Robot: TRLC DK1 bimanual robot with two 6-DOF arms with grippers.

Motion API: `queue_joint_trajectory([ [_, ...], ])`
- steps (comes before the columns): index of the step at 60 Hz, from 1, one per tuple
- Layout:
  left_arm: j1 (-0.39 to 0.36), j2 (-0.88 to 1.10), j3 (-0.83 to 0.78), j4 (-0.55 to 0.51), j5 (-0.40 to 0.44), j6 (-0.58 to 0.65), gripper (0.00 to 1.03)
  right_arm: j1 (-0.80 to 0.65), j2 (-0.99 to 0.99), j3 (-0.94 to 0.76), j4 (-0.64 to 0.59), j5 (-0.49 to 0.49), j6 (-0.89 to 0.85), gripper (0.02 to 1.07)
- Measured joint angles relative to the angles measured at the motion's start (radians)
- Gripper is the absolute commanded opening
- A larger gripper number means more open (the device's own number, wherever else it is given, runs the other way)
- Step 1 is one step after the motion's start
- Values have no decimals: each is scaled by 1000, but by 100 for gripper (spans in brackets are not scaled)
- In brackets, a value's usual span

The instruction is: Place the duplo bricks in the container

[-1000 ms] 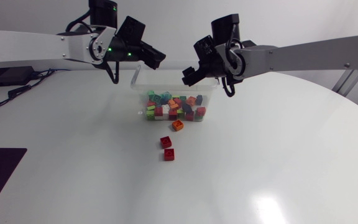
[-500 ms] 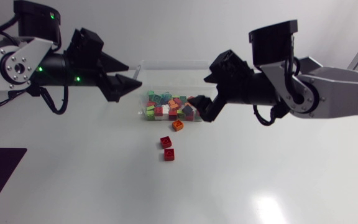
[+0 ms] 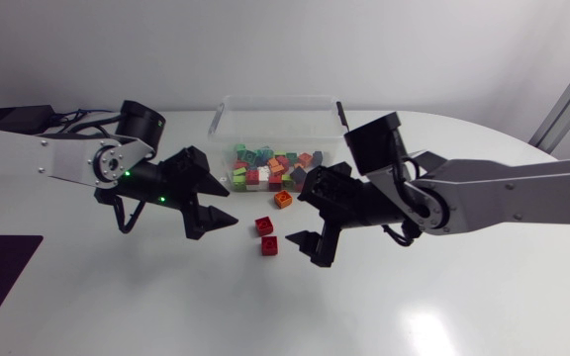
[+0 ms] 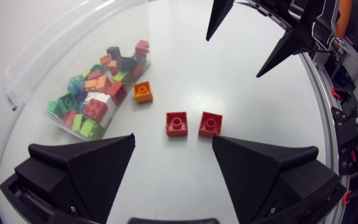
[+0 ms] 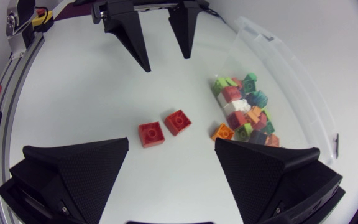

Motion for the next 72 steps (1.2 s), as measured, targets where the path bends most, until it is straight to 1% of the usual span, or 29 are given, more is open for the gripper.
queue_joint_trajectory([
  [7,-23,78,0,25,0,18,86,15,79,0,0,-13,-29,102],
  [20,-37,203,21,60,0,48,86,15,192,5,28,-38,-68,102],
  [41,-63,341,136,87,16,58,86,15,348,115,30,-72,-109,102],
  [44,-68,357,153,88,23,58,86,15,366,130,30,-80,-109,102],
  [48,-72,379,173,91,23,58,86,15,384,149,30,-90,-111,97],
  [51,-74,387,180,91,26,58,84,15,394,161,30,-93,-116,97],
  [55,-74,395,192,91,27,58,77,15,408,180,30,-94,-121,90],
  [56,-74,400,200,91,29,58,77,15,414,188,30,-94,-123,87],
  [60,-74,412,218,91,30,58,68,15,426,206,30,-94,-124,74],
  [61,-74,415,222,91,30,58,67,15,428,208,30,-94,-124,71],
  [62,-74,416,224,91,30,58,64,15,429,208,29,-94,-124,66],
  [63,-74,417,226,91,30,58,63,15,430,209,29,-94,-124,62],
  [66,-74,419,229,91,32,58,59,15,430,208,26,-94,-125,42],
  [67,-74,419,230,91,34,58,58,16,430,209,26,-93,-127,38],
  [69,-74,420,231,91,35,58,52,17,430,208,26,-93,-127,28],
  [70,-74,420,231,91,37,58,50,17,430,208,26,-93,-128,26],
  [72,-74,420,232,91,45,57,45,18,430,208,22,-93,-130,26],
])
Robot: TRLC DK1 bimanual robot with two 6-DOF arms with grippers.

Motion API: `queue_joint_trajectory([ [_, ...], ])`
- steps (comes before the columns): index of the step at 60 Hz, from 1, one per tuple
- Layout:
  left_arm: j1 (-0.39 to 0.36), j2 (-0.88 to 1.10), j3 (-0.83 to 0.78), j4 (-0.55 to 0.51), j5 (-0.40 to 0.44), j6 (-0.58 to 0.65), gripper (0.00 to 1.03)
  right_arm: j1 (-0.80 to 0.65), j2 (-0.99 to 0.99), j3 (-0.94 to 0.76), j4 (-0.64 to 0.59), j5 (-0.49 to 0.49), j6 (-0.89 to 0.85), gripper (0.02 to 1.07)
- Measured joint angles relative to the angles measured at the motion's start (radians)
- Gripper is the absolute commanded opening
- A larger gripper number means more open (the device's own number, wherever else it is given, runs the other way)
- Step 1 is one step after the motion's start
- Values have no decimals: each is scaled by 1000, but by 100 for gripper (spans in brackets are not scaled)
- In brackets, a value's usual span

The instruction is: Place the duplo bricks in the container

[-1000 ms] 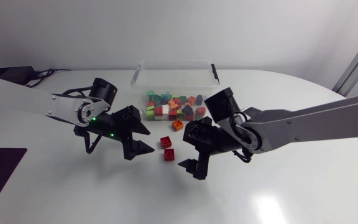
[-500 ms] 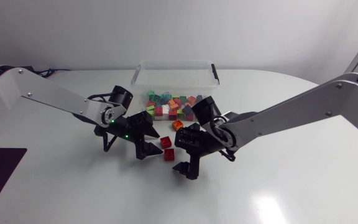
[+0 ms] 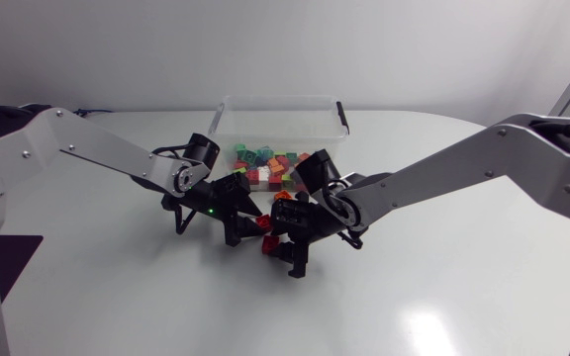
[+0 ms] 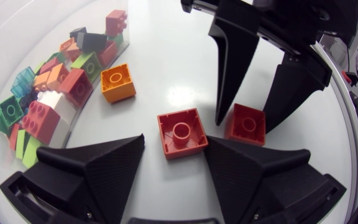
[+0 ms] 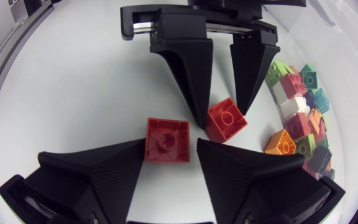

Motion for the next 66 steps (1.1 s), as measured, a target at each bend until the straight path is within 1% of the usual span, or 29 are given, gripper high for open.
queue_joint_trajectory([
  [3,0,0,1,0,8,-2,39,0,0,0,-13,-1,0,25],
  [7,0,0,1,-2,16,-3,32,0,-4,2,-29,-1,0,25],
  [11,0,0,1,-10,30,-3,29,0,-23,-2,-61,0,0,25],
  [18,0,-5,0,-29,37,-3,29,0,-96,-50,-91,1,0,25],
  [21,0,-23,-2,-53,38,-3,26,0,-160,-74,-111,2,0,25],
  [27,3,-108,-16,-121,60,-3,26,-5,-288,-88,-135,6,1,25],
  [33,14,-219,-17,-166,79,-11,26,-24,-389,-87,-150,11,13,25],
  [39,34,-330,-16,-174,90,-38,26,-52,-442,-68,-157,19,43,25],
  [47,60,-444,4,-171,94,-114,26,-81,-452,-10,-144,48,106,25],
  [51,74,-459,38,-126,97,-176,26,-94,-450,25,-124,63,142,25],
  [58,100,-452,81,13,97,-305,26,-117,-425,107,-77,90,204,25],
  [61,107,-438,108,40,92,-343,26,-124,-405,145,-65,107,226,26],
  [65,117,-399,149,85,69,-395,27,-136,-368,190,-43,122,252,26],
  [66,119,-389,156,111,54,-417,27,-136,-362,196,-39,128,257,26],
])
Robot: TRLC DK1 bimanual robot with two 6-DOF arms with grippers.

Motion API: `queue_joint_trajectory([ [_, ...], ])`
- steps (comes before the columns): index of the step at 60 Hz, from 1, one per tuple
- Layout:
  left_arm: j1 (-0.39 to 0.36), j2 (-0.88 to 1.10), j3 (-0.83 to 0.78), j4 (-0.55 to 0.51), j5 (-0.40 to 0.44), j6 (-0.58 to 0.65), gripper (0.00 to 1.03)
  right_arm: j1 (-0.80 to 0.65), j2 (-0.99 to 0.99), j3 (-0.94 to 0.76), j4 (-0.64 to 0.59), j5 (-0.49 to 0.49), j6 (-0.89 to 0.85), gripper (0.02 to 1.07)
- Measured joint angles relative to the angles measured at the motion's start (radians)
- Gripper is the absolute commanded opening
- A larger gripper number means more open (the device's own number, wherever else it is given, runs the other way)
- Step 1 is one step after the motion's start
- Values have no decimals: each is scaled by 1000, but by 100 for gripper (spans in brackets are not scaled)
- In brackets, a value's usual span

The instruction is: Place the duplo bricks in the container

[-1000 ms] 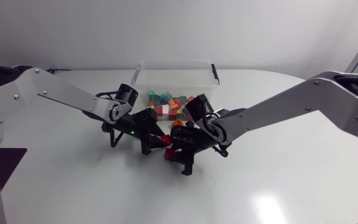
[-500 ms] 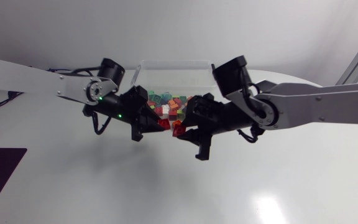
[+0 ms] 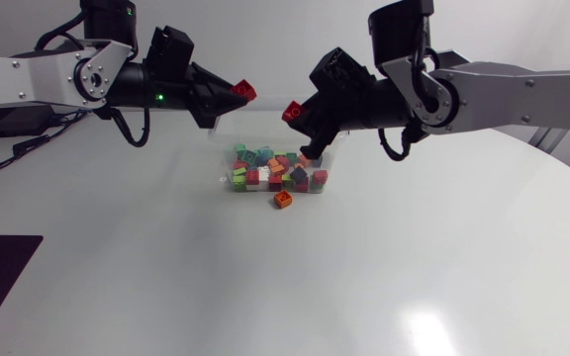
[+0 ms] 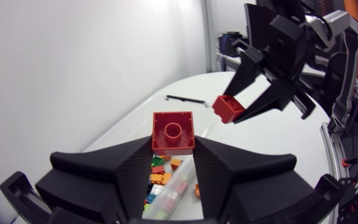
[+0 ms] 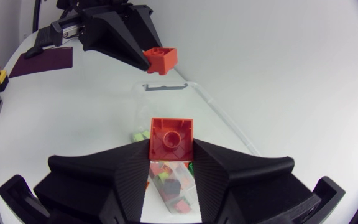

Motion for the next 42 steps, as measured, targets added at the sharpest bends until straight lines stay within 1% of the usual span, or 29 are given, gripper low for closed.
queue_joint_trajectory([
  [5,7,68,42,89,-61,-75,27,-5,55,37,30,40,23,27],
  [9,12,117,67,118,-102,-109,33,-6,101,61,51,72,41,28],
  [12,12,147,77,131,-136,-123,39,-5,136,78,69,95,48,34],
  [14,10,160,79,141,-155,-127,45,-5,156,90,75,114,53,42],
  [16,5,179,80,159,-184,-133,55,-4,183,105,89,138,59,57],
  [17,3,184,80,164,-196,-134,64,-4,192,111,93,148,59,63],
  [20,-6,200,80,187,-239,-138,78,1,221,132,102,177,63,80],
  [21,-9,204,80,192,-248,-137,85,2,229,137,105,187,64,85],
  [25,-19,210,80,201,-286,-142,94,5,254,153,127,220,73,99],
  [27,-23,211,80,204,-295,-142,98,8,260,157,132,230,79,102],
  [35,-13,204,78,215,-309,-161,99,18,258,161,143,291,109,102],
  [38,3,180,63,216,-310,-172,99,21,252,161,135,321,125,102],
  [42,28,129,29,215,-310,-176,99,21,233,159,105,333,153,102],
])
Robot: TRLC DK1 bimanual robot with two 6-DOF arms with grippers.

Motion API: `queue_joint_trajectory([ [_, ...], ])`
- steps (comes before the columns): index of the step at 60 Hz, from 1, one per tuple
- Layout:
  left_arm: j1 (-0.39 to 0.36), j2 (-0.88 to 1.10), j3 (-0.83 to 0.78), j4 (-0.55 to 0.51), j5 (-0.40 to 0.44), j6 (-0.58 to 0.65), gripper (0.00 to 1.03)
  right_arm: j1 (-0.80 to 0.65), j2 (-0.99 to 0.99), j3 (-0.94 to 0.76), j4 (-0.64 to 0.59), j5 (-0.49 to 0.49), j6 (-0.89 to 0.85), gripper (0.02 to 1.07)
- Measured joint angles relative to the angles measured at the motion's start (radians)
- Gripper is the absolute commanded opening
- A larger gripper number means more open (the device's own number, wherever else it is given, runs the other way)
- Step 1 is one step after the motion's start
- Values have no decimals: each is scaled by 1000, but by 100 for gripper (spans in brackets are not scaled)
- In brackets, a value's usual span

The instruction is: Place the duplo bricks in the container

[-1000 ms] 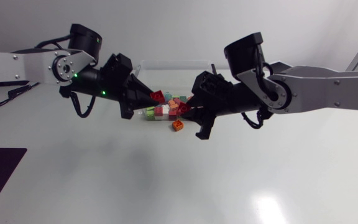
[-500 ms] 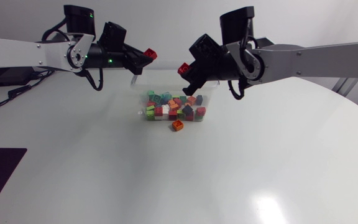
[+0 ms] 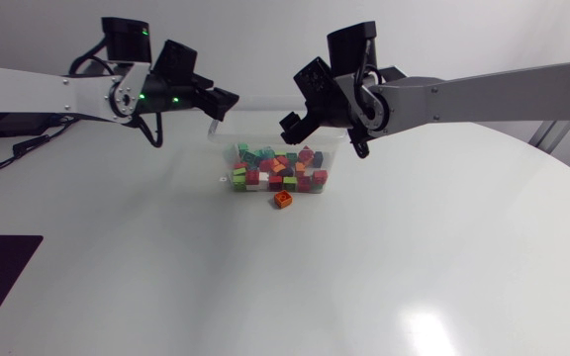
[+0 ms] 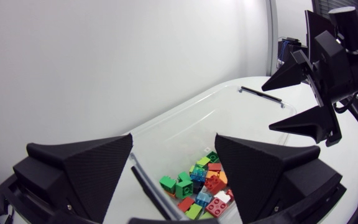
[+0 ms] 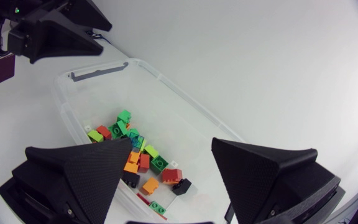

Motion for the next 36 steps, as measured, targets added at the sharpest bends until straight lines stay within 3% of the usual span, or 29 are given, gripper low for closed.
queue_joint_trajectory([
  [18,108,-419,-323,69,0,19,99,20,-238,-174,18,65,76,102],
  [36,165,-690,-594,75,0,39,99,108,-313,-427,42,74,177,102],
])
